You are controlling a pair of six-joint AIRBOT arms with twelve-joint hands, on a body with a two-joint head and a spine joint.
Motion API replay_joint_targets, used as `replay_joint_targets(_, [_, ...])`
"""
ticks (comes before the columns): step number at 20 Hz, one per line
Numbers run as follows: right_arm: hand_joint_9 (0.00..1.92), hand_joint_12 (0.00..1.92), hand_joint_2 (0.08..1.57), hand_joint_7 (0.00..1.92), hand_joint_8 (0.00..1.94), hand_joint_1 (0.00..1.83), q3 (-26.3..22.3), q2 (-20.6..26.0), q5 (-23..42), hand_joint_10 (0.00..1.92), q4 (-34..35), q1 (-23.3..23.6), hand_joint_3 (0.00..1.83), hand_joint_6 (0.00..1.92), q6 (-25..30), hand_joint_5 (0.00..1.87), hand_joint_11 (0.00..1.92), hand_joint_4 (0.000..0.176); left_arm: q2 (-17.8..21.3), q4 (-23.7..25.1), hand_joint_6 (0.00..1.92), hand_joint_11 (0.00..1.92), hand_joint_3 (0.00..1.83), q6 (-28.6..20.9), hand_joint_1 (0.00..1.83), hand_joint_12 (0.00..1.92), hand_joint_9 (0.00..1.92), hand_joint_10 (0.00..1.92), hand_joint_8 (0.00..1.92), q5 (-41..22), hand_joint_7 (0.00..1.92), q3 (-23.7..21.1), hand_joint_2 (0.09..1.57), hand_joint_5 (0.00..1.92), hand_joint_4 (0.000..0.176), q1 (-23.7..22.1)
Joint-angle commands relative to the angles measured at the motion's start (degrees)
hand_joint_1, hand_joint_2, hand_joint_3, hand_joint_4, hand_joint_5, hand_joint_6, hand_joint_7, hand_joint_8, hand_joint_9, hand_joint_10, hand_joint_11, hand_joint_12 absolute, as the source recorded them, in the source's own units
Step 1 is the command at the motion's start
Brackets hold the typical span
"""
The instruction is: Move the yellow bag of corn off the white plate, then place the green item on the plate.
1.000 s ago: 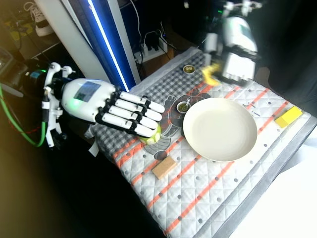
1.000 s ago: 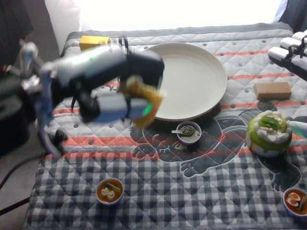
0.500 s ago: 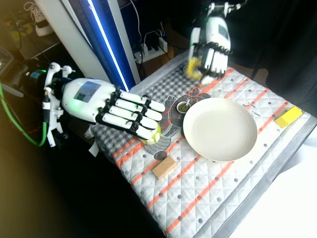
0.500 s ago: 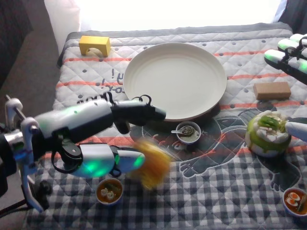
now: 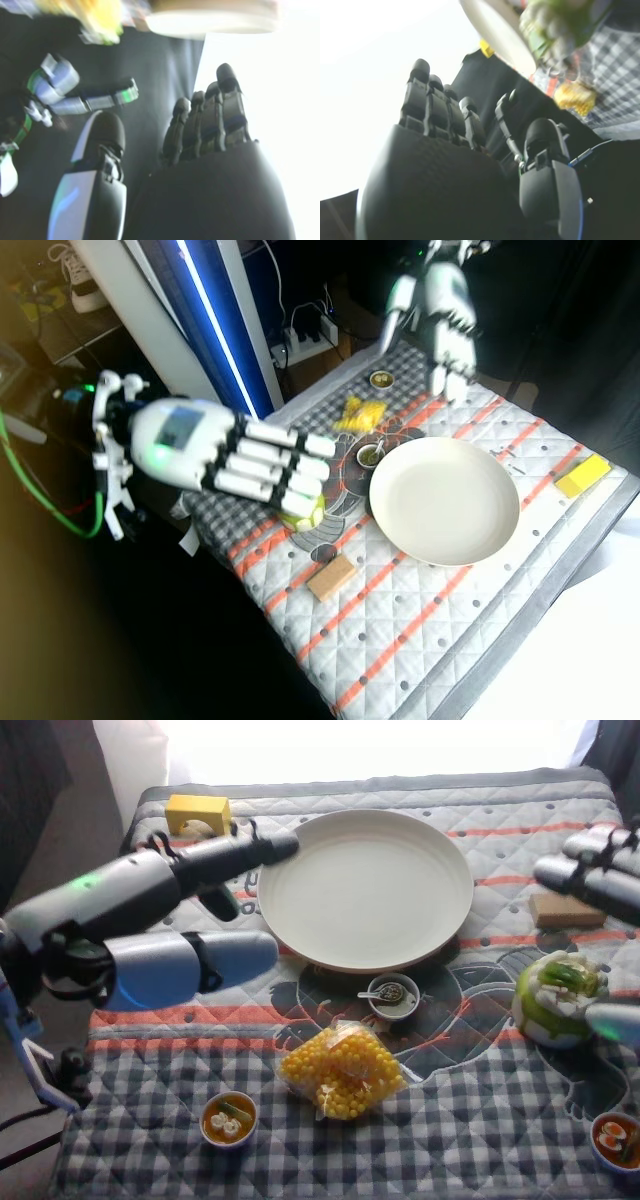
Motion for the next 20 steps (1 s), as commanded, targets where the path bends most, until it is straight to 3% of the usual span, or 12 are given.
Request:
replay_joint_targets(1, [0.00, 0.49, 1.18, 0.00, 0.00, 0.45, 0.4, -0.7, 4.3, 0.00, -1.0, 0.7, 0.00, 0.00, 0.3, 0.00, 0.00, 0.064, 0.5, -0.7, 0.00, 0.00, 0.00, -0.3, 0.53, 1.49, 0.08, 0.03, 0.01, -9.9, 0.05, -0.3, 1.32, 0.07, 0.018, -0.4])
replay_joint_targets(2, [0.01, 0.63, 1.17, 0.00, 0.00, 0.48, 0.9, -1.4, 2.9, 0.00, -1.0, 0.7, 0.00, 0.00, 0.3, 0.00, 0.00, 0.023, 0.8, -1.2, 0.01, 0.00, 0.00, -0.3, 0.59, 1.54, 0.14, 0.06, 0.01, -11.4, 0.09, -0.4, 1.30, 0.10, 0.000, -0.3])
replay_joint_targets(3, [0.04, 0.77, 1.15, 0.00, 0.00, 0.58, 1.7, -2.4, 1.1, 0.01, -0.9, 0.9, 0.00, 0.00, 0.3, 0.00, 0.00, 0.002, 1.2, -1.7, 0.02, 0.00, 0.00, -0.3, 0.65, 1.56, 0.19, 0.09, 0.02, -13.0, 0.12, -0.5, 1.28, 0.14, 0.000, -0.3])
replay_joint_targets(6, [0.07, 0.83, 1.14, 0.02, 0.01, 0.65, 3.5, -4.6, -2.7, 0.02, -0.8, 1.9, 0.00, 0.00, 0.3, 0.00, 0.00, 0.002, 1.7, -2.1, 0.01, 0.00, 0.00, -0.3, 0.55, 1.48, 0.17, 0.08, 0.01, -15.9, 0.11, -0.7, 1.30, 0.12, 0.000, -0.3])
replay_joint_targets(8, [0.04, 0.72, 1.17, 0.03, 0.00, 0.79, 5.2, -6.5, -4.8, 0.01, -0.8, 2.9, 0.00, 0.00, 0.3, 0.01, 0.00, 0.000, 1.8, -2.4, 0.01, 0.00, 0.00, -0.3, 0.53, 1.40, 0.16, 0.07, 0.00, -16.9, 0.11, -0.8, 1.31, 0.14, 0.000, 0.0])
replay_joint_targets(9, [0.22, 1.04, 1.19, 0.19, 0.04, 0.99, 6.1, -7.5, -5.9, 0.07, -0.8, 3.6, 0.00, 0.04, 0.3, 0.16, 0.00, 0.000, 1.9, -2.6, 0.01, 0.00, 0.00, -0.3, 0.54, 1.39, 0.17, 0.07, 0.00, -17.6, 0.10, -1.0, 1.31, 0.14, 0.000, 0.3])
replay_joint_targets(10, [0.22, 1.04, 1.19, 0.19, 0.04, 0.99, 6.6, -8.1, -6.5, 0.07, -0.8, 4.2, 0.00, 0.04, 0.3, 0.16, 0.00, 0.000, 2.0, -2.7, 0.01, 0.00, 0.00, -0.3, 0.54, 1.39, 0.17, 0.07, 0.00, -18.0, 0.10, -1.0, 1.31, 0.14, 0.000, 0.5])
replay_joint_targets(11, [0.60, 1.50, 1.22, 0.68, 0.27, 1.16, 6.9, -8.4, -6.7, 0.77, -0.9, 4.9, 0.00, 0.11, 0.3, 0.51, 0.39, 0.000, 2.0, -2.9, 0.01, 0.00, 0.00, -0.3, 0.56, 1.40, 0.16, 0.06, 0.00, -18.6, 0.09, -1.0, 1.31, 0.14, 0.000, 0.7])
replay_joint_targets(12, [0.80, 1.55, 1.22, 0.76, 1.11, 1.31, 6.8, -8.4, -6.7, 1.29, -1.0, 5.1, 0.01, 1.14, 0.2, 0.53, 0.64, 0.000, 2.0, -2.9, 0.01, 0.00, 0.00, -0.3, 0.58, 1.41, 0.17, 0.07, 0.01, -18.7, 0.10, -1.0, 1.31, 0.15, 0.000, 0.7])
replay_joint_targets(14, [0.77, 1.88, 1.30, 0.72, 1.61, 1.19, 5.5, -7.2, -4.2, 1.73, -2.9, 6.3, 0.02, 1.43, 0.2, 0.54, 0.81, 0.000, 2.0, -3.0, 0.00, 0.00, 0.01, -0.3, 0.59, 1.41, 0.16, 0.06, 0.00, -19.1, 0.10, -1.0, 1.33, 0.13, 0.000, 1.0])
replay_joint_targets(17, [0.70, 1.92, 1.29, 0.66, 1.58, 1.31, 3.0, -4.5, 3.1, 1.72, -6.4, 9.3, 0.01, 1.42, 0.2, 0.55, 0.74, 0.000, 2.1, -3.4, 0.01, 0.00, 0.01, -0.3, 0.54, 1.38, 0.18, 0.06, 0.01, -19.4, 0.13, -1.1, 1.37, 0.16, 0.000, 1.4])
replay_joint_targets(20, [0.66, 1.92, 1.32, 0.70, 1.58, 1.12, 4.8, -5.6, 3.7, 1.73, -8.2, 14.7, 0.01, 1.55, 0.2, 0.55, 0.67, 0.000, 2.0, -3.6, 0.01, 0.00, 0.01, -0.3, 0.47, 1.39, 0.18, 0.06, 0.01, -19.5, 0.15, -1.0, 1.40, 0.19, 0.000, 1.5])
